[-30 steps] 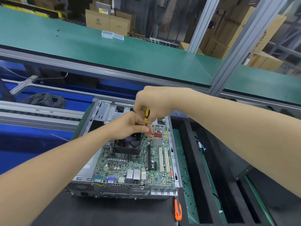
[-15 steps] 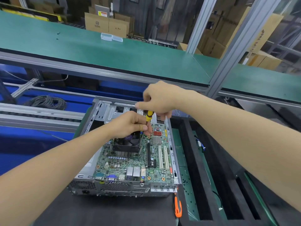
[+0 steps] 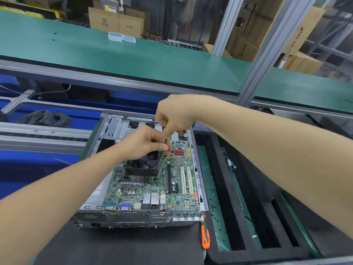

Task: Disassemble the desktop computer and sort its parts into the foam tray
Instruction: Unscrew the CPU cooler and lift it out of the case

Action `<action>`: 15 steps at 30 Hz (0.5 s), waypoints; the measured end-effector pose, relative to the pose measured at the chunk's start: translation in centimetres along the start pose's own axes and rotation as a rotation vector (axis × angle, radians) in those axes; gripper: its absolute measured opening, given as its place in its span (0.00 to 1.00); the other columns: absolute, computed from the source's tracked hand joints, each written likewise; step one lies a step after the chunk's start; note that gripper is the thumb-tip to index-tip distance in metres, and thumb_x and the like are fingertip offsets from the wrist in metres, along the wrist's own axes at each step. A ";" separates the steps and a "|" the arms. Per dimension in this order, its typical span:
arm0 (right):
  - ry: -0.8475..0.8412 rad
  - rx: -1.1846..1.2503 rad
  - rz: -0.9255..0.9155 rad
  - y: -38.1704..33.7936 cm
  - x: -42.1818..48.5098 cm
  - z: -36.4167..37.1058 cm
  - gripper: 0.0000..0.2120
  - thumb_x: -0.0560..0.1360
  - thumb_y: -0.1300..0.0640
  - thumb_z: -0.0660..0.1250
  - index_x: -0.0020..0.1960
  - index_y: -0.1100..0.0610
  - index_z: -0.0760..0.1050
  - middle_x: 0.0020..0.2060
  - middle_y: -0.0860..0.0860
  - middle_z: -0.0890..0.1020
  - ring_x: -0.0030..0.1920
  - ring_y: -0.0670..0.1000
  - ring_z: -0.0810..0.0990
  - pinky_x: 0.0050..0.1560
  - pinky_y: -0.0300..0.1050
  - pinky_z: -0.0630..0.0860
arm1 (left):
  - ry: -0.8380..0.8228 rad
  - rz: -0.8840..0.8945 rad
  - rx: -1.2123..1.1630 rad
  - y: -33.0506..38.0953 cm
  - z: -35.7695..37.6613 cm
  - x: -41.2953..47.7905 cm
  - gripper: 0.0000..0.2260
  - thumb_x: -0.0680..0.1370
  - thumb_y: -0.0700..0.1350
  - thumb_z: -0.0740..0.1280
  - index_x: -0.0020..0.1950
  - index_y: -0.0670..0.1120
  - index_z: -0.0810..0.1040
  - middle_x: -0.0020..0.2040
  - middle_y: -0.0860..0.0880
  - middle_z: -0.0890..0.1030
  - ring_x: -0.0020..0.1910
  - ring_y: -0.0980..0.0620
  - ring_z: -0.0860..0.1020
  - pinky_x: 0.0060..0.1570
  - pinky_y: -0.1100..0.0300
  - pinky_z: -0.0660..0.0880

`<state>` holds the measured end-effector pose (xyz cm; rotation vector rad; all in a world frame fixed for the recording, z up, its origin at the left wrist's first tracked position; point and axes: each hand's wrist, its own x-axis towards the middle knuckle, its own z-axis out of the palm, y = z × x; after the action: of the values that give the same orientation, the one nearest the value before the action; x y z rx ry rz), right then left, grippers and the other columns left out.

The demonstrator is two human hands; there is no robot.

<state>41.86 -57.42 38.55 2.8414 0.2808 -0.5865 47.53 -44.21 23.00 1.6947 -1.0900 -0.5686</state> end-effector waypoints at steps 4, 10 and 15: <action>0.106 -0.113 -0.193 0.3 0.0 0.4 0.13 0.73 0.54 0.73 0.34 0.53 0.71 0.28 0.48 0.75 0.30 0.49 0.69 0.32 0.43 0.66 | 0.047 0.024 0.026 -0.2 0.0 0.2 0.07 0.77 0.40 0.75 0.44 0.52 0.89 0.44 0.55 0.88 0.47 0.59 0.85 0.49 0.73 0.76; 0.254 -0.443 -0.381 0.0 0.0 0.7 0.12 0.65 0.68 0.64 0.36 0.52 0.68 0.29 0.48 0.66 0.28 0.54 0.66 0.28 0.43 0.58 | 0.103 -0.003 0.068 -0.9 -0.4 0.5 0.07 0.72 0.41 0.80 0.35 0.47 0.85 0.43 0.52 0.88 0.50 0.59 0.85 0.50 0.71 0.76; 0.211 -0.372 -0.376 0.6 -0.2 0.2 0.07 0.71 0.58 0.72 0.42 0.50 0.74 0.34 0.46 0.75 0.39 0.53 0.77 0.32 0.46 0.72 | 0.106 -0.017 0.114 -0.7 -0.5 0.5 0.04 0.72 0.45 0.80 0.38 0.50 0.87 0.44 0.55 0.88 0.48 0.60 0.84 0.49 0.71 0.76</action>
<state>41.74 -58.04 38.56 2.4972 0.8756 -0.2582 48.37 -44.33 22.62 1.8132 -1.0497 -0.4289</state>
